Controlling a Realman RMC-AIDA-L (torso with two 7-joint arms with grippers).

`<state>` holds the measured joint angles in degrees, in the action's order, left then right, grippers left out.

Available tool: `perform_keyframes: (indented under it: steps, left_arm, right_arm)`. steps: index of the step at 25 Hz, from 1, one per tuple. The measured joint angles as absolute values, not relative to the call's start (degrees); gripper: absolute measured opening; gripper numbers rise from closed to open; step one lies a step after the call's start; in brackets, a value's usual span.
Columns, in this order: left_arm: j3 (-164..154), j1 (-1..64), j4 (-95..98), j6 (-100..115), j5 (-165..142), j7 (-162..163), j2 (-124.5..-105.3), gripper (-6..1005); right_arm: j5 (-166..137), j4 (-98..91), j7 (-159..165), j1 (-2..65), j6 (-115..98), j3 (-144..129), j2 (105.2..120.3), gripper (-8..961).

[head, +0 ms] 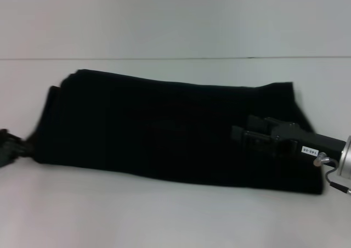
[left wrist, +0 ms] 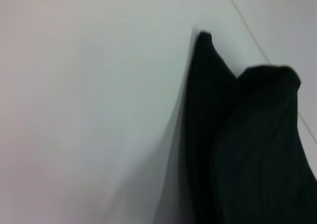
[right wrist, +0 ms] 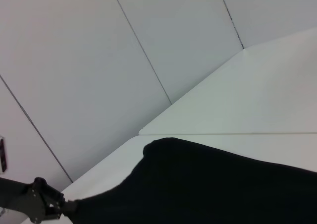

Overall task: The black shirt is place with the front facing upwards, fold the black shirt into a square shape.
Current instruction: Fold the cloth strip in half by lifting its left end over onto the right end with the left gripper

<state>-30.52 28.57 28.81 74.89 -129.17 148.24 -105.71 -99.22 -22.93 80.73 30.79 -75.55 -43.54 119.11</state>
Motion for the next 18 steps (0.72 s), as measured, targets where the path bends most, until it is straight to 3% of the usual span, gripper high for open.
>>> perform_keyframes:
  steps: [9, 18]
  left_arm:
    - [-25.88, 26.36, 31.89, 74.29, -130.56, 148.01, -104.28, 49]
    - [-25.66, 27.92, 32.97, 80.73, -127.58, 146.77, -104.28, 49]
  right_arm:
    - [-99.29, -22.80, 80.84, 29.41, -75.26, -42.18, 119.05, 836]
    - [-99.15, -22.10, 81.02, 28.48, -73.90, -41.68, 119.17, 836]
